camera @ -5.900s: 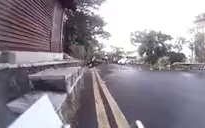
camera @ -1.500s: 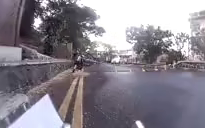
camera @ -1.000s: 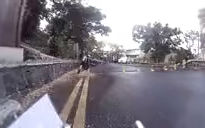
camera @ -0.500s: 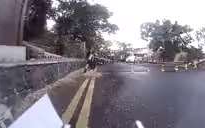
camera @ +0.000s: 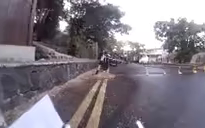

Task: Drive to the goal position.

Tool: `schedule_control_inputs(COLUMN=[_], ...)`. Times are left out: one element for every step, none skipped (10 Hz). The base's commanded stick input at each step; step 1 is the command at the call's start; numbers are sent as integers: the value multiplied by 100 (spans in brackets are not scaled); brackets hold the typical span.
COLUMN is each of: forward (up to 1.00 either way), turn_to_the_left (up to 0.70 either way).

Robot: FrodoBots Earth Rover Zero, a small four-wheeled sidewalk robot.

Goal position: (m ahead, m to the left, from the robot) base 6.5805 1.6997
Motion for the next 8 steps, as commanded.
schedule_control_inputs(forward=[50,50,50,50,50,50,50,50], turn_to_the_left=[0,0,0,0,0,0,0,0])
